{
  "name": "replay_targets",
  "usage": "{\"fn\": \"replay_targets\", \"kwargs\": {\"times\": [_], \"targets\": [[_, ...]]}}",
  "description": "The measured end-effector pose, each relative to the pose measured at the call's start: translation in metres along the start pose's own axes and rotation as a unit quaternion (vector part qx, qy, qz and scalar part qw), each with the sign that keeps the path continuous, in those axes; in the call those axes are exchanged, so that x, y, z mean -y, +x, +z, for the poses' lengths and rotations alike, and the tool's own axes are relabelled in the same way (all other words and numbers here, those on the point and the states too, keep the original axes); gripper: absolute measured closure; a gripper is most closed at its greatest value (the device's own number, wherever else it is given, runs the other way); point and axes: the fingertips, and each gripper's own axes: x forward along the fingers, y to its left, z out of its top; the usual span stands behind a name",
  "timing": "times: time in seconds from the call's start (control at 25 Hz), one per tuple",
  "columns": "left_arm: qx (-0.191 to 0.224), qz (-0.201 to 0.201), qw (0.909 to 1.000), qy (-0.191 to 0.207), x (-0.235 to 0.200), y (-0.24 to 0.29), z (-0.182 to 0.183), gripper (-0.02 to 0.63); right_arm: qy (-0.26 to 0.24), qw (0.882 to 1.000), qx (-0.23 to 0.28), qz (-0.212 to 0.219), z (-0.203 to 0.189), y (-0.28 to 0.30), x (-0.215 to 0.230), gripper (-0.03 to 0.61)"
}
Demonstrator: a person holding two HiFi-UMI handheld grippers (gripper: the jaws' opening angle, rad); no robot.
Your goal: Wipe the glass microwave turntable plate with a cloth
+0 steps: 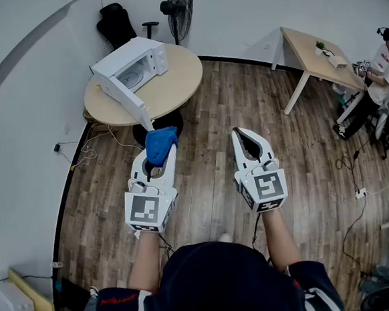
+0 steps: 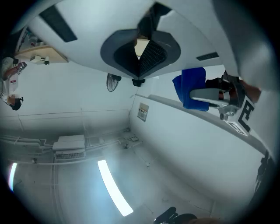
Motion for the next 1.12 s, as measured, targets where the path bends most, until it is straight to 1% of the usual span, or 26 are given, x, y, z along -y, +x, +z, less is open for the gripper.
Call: {"fn": "replay_targets", "kwargs": {"times": [0.2,0.56,0.72,0.88,1.04,1.12], "targets": [[0.0,-0.007,0.9999,0.008,0.002,0.002,-0.004,0.56,0.012,1.0,0.005,0.006,0.0,0.002,-0.001,0.569],[-0.012,-0.001,0.9999,0.0,0.015,0.011,-0.011,0.56,0.013,1.0,-0.005,0.018,-0.013,-0.003,0.01,0.569],[-0.012,0.0,0.9999,-0.006,0.031,0.024,-0.011,0.56,0.007,1.0,-0.009,0.023,-0.021,-0.009,0.026,0.569],[-0.009,0.003,0.9998,-0.015,0.054,0.034,-0.01,0.56,0.012,0.999,-0.012,0.027,-0.03,-0.021,0.046,0.569],[-0.023,-0.002,0.9997,-0.007,0.075,0.044,-0.024,0.56,0.016,0.999,-0.015,0.033,-0.042,-0.025,0.061,0.569],[-0.03,-0.005,0.9995,-0.012,0.083,0.049,-0.031,0.56,0.013,0.999,-0.018,0.038,-0.047,-0.026,0.064,0.569]]}}
